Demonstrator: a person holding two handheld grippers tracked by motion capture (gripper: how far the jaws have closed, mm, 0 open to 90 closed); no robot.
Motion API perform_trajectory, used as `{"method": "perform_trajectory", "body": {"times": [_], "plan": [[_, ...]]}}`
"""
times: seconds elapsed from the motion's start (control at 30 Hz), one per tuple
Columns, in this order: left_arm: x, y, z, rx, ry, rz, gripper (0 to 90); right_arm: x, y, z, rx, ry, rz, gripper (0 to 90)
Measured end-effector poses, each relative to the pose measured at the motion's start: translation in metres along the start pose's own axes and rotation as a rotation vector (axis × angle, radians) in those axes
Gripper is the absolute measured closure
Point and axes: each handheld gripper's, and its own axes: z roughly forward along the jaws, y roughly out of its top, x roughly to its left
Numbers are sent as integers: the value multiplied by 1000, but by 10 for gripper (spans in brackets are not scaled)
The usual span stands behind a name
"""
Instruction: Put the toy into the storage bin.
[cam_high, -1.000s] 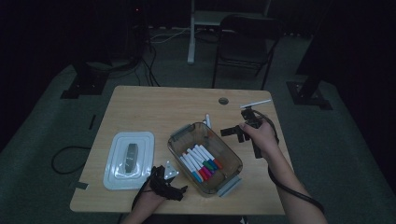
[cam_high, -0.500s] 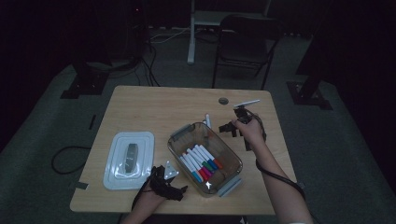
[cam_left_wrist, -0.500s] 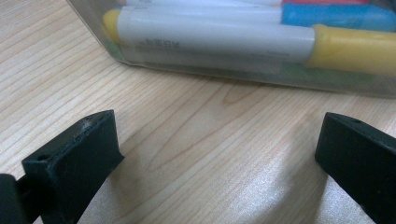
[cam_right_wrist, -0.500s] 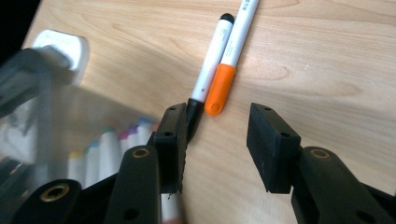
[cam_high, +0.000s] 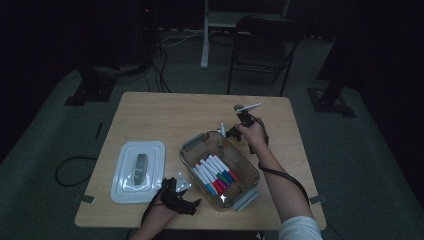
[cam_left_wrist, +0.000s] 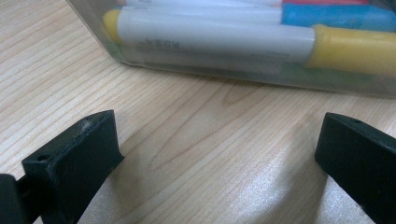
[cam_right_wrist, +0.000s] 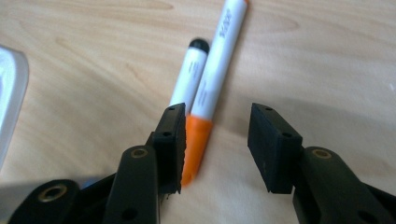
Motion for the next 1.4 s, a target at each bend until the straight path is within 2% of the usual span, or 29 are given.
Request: {"method": "perform_trajectory", "body": {"times": [0.07,0.1,0.2,0.3,0.33,0.43,0.53,0.6,0.7,0.73,0.77,0.8,0.9,1.03,1.07,1.13,1.17,1.2,1.23,1.3,1.4], "plan": [[0,0,0,0,0,0,4,3,4,6,-3,-19,-4,562],[0,0,0,0,0,0,4,6,8,11,14,-37,-17,564],[0,0,0,0,0,0,5,7,10,16,28,-34,-9,571],[0,0,0,0,0,0,4,8,11,21,40,-63,-24,580],[0,0,0,-1,0,0,4,10,12,25,58,-59,-25,589],[0,0,0,0,0,0,4,9,13,26,69,-80,-27,643],[0,0,0,-1,0,-1,4,7,11,24,72,-106,-22,738],[0,0,0,0,0,0,5,5,10,22,70,-97,8,751],[0,0,0,0,0,0,4,4,8,20,66,-99,13,769],[0,0,0,0,0,0,4,3,6,17,57,-70,39,770],[0,0,0,0,0,0,4,2,5,14,53,-62,44,770],[0,0,0,0,0,0,5,1,4,12,51,-76,37,770],[0,0,0,0,0,0,4,0,2,3,40,-46,56,770],[0,0,0,0,0,0,4,0,-1,-15,28,-47,32,770],[0,0,0,0,0,0,4,0,-1,-15,28,-47,32,770],[0,0,0,0,0,0,4,1,-4,-24,18,-17,36,770],[0,0,0,0,0,0,4,2,-6,-32,12,-10,15,770],[0,0,0,0,0,0,4,2,-6,-32,12,-10,15,770],[0,0,0,0,1,2,4,2,-9,-41,8,6,11,770],[0,0,0,0,1,2,5,2,-10,-44,6,9,5,769],[0,0,0,0,1,2,4,2,-15,-59,-3,32,-8,769]]}}
